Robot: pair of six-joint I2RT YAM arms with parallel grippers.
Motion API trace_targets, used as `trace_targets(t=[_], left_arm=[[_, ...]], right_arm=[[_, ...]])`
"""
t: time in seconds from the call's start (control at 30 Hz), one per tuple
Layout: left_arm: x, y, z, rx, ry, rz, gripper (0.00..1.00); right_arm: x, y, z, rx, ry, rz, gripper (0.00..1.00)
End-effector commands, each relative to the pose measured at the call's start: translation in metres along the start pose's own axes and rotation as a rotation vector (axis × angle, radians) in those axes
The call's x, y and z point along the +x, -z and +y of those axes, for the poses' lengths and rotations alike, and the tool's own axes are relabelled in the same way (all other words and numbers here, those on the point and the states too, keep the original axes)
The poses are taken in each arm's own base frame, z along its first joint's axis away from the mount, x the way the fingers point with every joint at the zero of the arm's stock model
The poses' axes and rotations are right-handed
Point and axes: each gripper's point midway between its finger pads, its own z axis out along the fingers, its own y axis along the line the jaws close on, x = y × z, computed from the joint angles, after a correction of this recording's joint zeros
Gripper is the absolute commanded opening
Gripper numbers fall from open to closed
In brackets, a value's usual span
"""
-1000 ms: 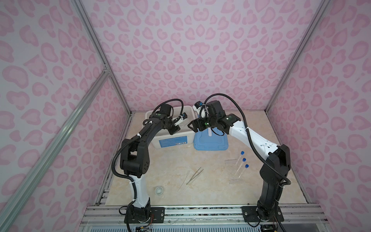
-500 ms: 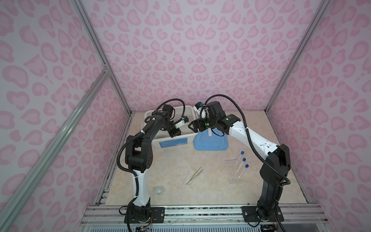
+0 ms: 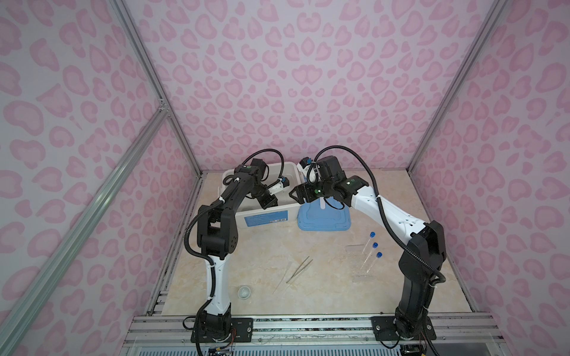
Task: Organize the chemistry lab equipment
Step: 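Lower the held rod into the white bin with the left gripper, then open the left gripper to release the rod into the bin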
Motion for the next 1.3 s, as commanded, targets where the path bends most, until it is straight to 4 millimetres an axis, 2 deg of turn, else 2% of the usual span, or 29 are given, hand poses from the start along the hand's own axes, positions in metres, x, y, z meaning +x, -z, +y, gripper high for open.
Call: trace_targets(t=[0.0, 0.13, 0.37, 0.83, 0.97, 1.1, 1.2, 1.27], left_arm=[[0.006, -0.012, 0.028, -0.099, -0.050, 0.033, 0.16], [0.001, -0.005, 0.027, -0.102, -0.041, 0.010, 0.19], [-0.011, 0.022, 0.014, -0.093, -0.018, -0.042, 0.35], [-0.004, 0.042, -0.033, 0.008, 0.019, -0.032, 0.35], [-0.001, 0.047, -0.035, -0.025, 0.014, -0.031, 0.35], [-0.014, 0.060, -0.036, -0.066, 0.004, -0.077, 0.35], [-0.024, 0.076, -0.029, -0.157, 0.020, -0.118, 0.52], [-0.029, 0.089, -0.025, -0.212, 0.036, -0.144, 0.58]], right_arm=[[0.000, -0.005, -0.002, -0.002, -0.006, -0.008, 0.87], [0.000, -0.004, -0.001, -0.004, -0.010, -0.007, 0.87], [-0.004, 0.009, 0.001, 0.006, -0.016, -0.031, 0.87], [-0.006, 0.039, 0.008, 0.020, -0.023, -0.078, 0.87], [-0.005, 0.044, 0.010, 0.019, -0.025, -0.083, 0.87], [-0.007, 0.050, 0.014, 0.023, -0.019, -0.092, 0.87], [-0.010, 0.058, 0.017, 0.035, -0.011, -0.109, 0.87], [-0.012, 0.064, 0.019, 0.045, -0.004, -0.121, 0.89]])
